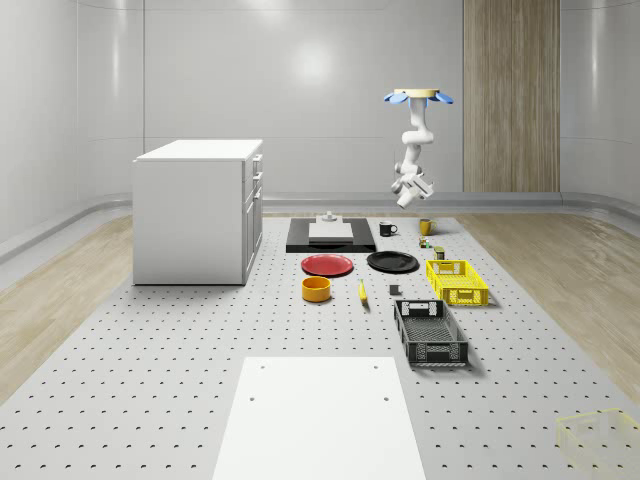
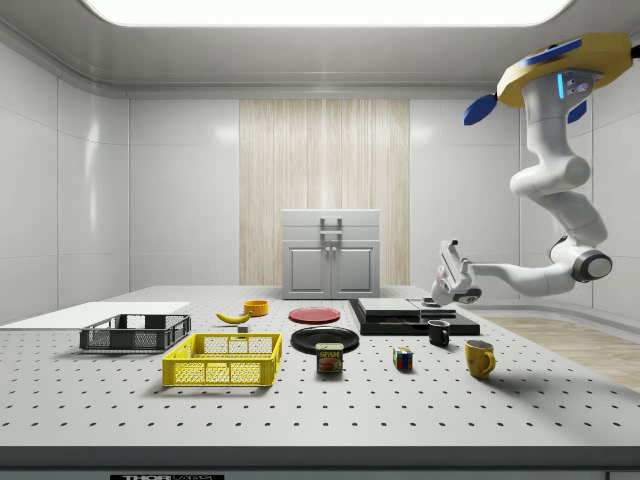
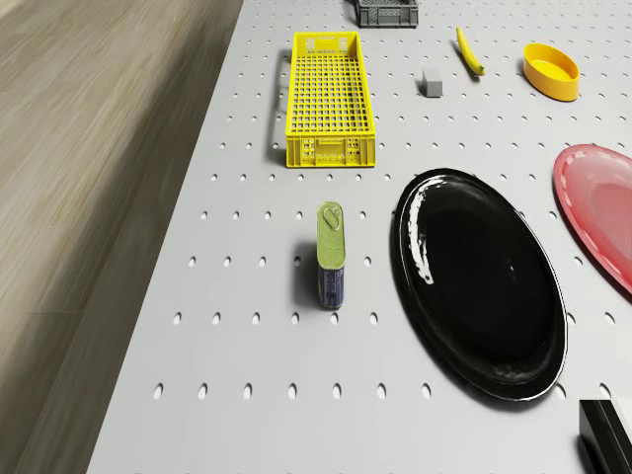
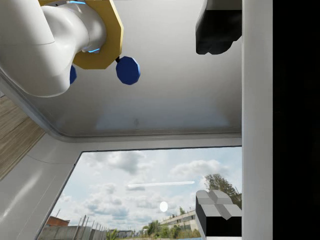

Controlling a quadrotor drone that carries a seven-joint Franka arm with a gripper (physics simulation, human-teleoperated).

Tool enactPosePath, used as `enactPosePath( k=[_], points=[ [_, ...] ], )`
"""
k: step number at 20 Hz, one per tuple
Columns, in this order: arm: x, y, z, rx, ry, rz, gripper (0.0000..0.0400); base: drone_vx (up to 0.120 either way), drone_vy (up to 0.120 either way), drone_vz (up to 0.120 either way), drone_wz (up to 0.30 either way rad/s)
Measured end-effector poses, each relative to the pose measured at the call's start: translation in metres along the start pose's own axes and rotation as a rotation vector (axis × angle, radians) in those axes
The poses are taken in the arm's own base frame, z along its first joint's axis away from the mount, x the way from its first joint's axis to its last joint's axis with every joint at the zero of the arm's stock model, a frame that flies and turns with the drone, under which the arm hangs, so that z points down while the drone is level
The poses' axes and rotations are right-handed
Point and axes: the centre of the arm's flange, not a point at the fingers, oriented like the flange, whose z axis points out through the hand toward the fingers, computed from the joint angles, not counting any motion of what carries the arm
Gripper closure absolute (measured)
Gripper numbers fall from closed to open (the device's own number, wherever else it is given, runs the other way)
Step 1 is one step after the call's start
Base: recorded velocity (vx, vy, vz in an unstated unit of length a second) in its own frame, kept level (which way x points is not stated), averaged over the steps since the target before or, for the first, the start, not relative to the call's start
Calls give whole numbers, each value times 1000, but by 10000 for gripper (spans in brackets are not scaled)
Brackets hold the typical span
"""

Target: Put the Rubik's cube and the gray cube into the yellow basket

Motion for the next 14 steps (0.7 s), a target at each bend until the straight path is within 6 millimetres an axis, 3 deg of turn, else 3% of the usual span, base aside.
enactPosePath(
  k=[3, 7, 11, 14],
  points=[
    [-32, -31, 11, -330, 330, -10, 0, 120, 0, -120, 0],
    [-65, -63, 59, -811, 808, -25, 0, 120, 0, -120, 0],
    [-71, -68, 108, -1170, 1166, -37, 0, 120, 0, -120, 0],
    [-69, -64, 130, -1332, 1329, -45, 0, 120, -40, -120, 0]
  ],
)
